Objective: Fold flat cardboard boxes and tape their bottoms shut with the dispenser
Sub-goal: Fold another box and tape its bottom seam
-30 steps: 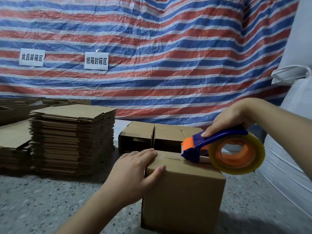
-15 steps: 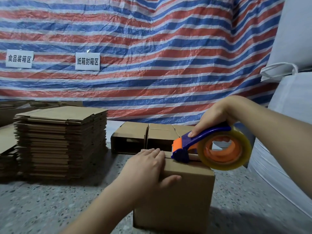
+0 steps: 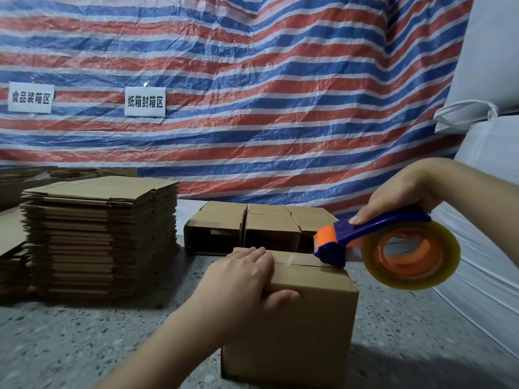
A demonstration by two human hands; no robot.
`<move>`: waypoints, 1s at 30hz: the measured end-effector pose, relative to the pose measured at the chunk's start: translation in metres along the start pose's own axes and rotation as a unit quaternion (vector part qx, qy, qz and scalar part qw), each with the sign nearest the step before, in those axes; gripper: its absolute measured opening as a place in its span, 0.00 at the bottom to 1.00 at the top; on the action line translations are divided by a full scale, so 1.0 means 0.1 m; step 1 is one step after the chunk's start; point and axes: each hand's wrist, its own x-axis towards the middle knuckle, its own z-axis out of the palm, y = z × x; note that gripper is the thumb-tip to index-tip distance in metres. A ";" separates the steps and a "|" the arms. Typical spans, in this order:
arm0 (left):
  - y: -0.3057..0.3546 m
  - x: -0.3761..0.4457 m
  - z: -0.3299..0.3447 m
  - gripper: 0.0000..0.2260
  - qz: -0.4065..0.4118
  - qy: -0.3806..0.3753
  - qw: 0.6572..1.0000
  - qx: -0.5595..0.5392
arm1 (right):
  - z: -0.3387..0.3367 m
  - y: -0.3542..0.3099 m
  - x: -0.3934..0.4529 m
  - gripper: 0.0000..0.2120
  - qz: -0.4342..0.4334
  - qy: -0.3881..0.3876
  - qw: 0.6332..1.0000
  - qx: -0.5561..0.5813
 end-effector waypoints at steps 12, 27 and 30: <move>0.18 0.17 -0.10 0.43 0.017 -0.048 0.999 0.010 | 0.07 0.02 0.07 0.46 0.009 -0.004 1.000 0.000; 0.44 0.32 0.06 0.40 0.034 -0.076 0.996 -0.017 | 0.09 0.14 0.01 0.41 -0.008 -0.015 1.000 0.021; 0.44 0.30 0.06 0.40 0.035 -0.068 0.997 -0.016 | 0.07 0.22 -0.06 0.38 -0.004 -0.006 1.000 0.030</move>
